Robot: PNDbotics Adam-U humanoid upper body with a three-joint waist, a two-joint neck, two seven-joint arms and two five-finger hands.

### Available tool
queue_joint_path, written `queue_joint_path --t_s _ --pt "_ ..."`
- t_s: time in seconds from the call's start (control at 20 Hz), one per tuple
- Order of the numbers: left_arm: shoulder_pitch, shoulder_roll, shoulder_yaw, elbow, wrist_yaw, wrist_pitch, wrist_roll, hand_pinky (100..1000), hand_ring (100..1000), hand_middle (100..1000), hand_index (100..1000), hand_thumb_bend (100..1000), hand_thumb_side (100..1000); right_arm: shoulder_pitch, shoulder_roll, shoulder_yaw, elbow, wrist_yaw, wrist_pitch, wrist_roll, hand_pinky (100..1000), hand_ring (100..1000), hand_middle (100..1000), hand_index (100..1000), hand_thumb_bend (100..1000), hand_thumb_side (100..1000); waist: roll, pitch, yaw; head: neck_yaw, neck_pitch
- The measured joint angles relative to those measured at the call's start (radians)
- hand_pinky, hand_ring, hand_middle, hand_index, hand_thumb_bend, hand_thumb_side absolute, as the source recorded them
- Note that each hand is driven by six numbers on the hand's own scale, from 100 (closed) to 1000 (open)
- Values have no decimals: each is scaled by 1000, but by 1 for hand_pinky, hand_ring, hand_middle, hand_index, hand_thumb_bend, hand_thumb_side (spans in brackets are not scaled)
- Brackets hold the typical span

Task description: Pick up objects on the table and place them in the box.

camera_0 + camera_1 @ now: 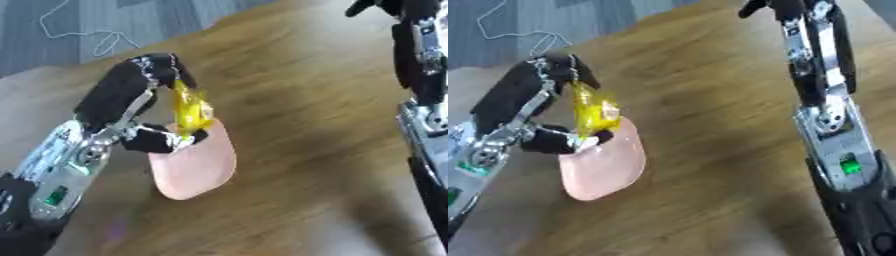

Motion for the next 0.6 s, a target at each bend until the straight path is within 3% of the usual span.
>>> queue_joint_path --t_s 0.35,0.4,0.45,0.5,0.55,0.6 --pt "0 1 2 12 -24 -3 -31 456 623 693 772 684 384 2 0 0 0 -5 -1 1 532 645 719 809 100 902 0 0 4 0 0" --pt "0 3 5 12 -25 -1 -32 499 663 733 801 563 560 3 0 0 0 -5 -1 1 532 646 719 809 100 902 0 0 5 0 0" --pt "0 8 9 11 -25 3 -30 499 663 733 801 563 560 5 0 0 0 -5 -1 1 532 646 719 809 100 902 0 0 6 0 0" --pt "1 15 15 7 -21 8 -26 595 736 793 849 441 721 5 0 0 0 -5 -1 1 532 646 719 810 100 902 0 0 7 0 0" --pt "2 23 23 -1 -10 16 -19 603 742 799 855 431 730 5 0 0 0 -5 0 1 532 646 719 810 100 902 0 0 10 0 0" --pt "7 32 33 -15 8 27 -8 665 785 841 908 346 839 6 0 0 0 -5 0 1 532 646 720 810 100 902 0 0 13 0 0"
